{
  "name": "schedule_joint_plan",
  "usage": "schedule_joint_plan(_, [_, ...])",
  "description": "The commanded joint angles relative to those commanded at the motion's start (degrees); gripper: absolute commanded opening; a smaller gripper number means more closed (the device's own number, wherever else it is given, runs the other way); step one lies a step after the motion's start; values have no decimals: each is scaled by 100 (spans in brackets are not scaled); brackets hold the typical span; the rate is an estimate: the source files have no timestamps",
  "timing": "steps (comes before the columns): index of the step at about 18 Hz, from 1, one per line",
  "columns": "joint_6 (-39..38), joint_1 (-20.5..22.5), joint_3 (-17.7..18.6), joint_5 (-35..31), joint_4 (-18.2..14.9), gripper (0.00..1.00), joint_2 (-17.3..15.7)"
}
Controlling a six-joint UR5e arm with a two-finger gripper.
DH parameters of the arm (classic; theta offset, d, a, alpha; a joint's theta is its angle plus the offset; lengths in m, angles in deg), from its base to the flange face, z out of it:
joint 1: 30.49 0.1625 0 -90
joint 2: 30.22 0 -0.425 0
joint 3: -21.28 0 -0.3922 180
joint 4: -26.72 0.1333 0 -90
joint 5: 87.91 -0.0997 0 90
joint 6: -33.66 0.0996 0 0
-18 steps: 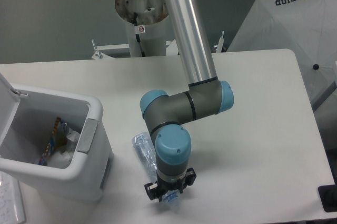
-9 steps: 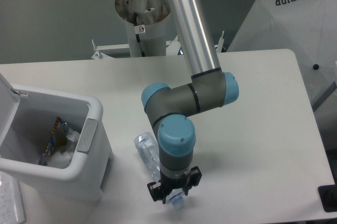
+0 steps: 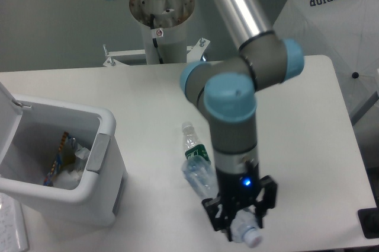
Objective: Place the trash in the trash can
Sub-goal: 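Lift the blue-labelled bottle and carry it over the trash bin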
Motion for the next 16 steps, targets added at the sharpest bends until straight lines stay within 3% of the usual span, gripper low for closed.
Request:
schedule_joint_plan(4, [-536, -53, -53, 9, 37, 56, -483])
schedule_joint_plan(9, [-528, -263, -44, 0, 37, 56, -897])
schedule_joint_plan(14, [-484, -746, -62, -9, 54, 56, -1099])
schedule_joint_plan(16, [-484, -1123, -27, -9, 54, 56, -1117])
